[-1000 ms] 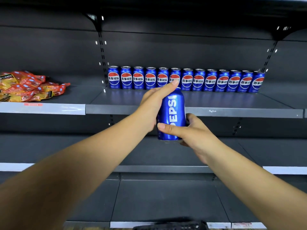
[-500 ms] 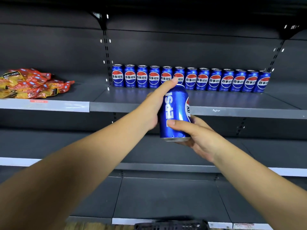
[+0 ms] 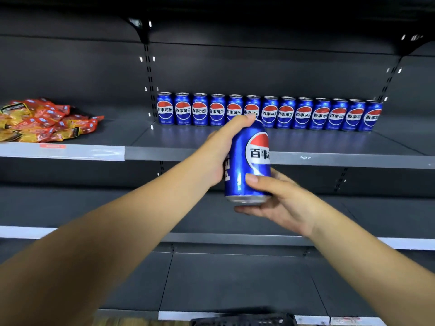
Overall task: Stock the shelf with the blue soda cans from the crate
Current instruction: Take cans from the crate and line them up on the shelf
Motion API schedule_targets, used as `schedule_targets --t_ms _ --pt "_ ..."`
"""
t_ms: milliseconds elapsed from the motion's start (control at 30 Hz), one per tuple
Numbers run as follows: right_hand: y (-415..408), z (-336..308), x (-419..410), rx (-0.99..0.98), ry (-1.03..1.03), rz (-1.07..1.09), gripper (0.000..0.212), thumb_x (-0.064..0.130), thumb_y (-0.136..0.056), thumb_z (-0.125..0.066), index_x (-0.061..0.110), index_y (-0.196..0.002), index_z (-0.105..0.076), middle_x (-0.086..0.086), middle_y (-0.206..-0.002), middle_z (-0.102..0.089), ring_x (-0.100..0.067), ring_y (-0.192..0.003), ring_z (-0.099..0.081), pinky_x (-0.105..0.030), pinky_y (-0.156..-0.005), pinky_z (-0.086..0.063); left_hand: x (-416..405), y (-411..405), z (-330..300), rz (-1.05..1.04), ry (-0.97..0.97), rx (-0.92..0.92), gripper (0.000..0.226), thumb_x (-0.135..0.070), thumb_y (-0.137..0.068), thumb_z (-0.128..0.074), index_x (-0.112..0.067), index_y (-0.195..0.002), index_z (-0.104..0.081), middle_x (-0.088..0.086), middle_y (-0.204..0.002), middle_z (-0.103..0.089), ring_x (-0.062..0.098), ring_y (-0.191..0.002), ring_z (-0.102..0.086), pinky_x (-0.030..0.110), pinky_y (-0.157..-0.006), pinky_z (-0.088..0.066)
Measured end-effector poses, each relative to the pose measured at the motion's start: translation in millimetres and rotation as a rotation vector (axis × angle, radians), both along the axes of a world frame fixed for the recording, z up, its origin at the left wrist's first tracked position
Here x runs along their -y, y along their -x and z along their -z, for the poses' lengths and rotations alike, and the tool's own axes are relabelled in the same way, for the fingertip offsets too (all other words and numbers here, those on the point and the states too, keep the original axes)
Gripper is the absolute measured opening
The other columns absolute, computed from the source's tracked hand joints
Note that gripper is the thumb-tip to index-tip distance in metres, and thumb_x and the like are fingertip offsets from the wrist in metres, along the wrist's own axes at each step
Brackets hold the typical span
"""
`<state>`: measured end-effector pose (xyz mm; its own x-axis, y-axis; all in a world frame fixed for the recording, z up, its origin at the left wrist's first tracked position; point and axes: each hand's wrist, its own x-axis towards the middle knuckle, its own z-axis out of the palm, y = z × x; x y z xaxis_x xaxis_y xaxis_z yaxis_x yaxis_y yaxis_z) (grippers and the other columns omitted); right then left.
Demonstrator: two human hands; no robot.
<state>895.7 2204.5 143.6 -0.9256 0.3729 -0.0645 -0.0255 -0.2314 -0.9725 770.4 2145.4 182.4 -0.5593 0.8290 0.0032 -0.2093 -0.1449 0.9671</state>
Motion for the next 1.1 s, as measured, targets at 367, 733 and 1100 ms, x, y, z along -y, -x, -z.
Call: schedule_targets --t_ms 367,733,1100 --pt "3 2 8 0.018 -0.293 0.147 0.065 0.021 -0.064 -0.085 0.020 -0.121 -0.053 0.006 -0.105 -0.071 -0.007 -0.093 -0.067 -0.015 -0.072 -0.051 -1 -2 2 -0.065 -0.064 0.012 0.030 -0.041 -0.073 -0.074 -0.013 -0.076 -0.067 0.008 -0.069 -0.070 0.021 -0.060 -0.066 0.033 -0.064 -0.056" --pt "34 4 4 0.040 -0.346 0.095 0.034 0.007 -0.069 -0.080 0.013 -0.101 -0.068 -0.004 -0.095 -0.074 -0.020 -0.093 -0.069 -0.030 -0.090 -0.052 17 26 9 -0.064 -0.151 0.079 0.044 -0.054 -0.085 -0.052 -0.016 -0.077 -0.072 0.004 -0.079 -0.073 0.017 -0.072 -0.070 0.032 -0.072 -0.055" --pt "143 -12 -13 -0.031 -0.406 0.211 0.051 -0.007 -0.059 -0.083 0.021 -0.092 -0.056 0.007 -0.086 -0.069 -0.005 -0.081 -0.065 -0.017 -0.070 -0.052 23 144 20 -0.360 -0.015 -0.011 0.023 -0.029 -0.095 -0.052 -0.010 -0.085 -0.062 0.006 -0.067 -0.067 0.022 -0.069 -0.062 0.038 -0.078 -0.051"
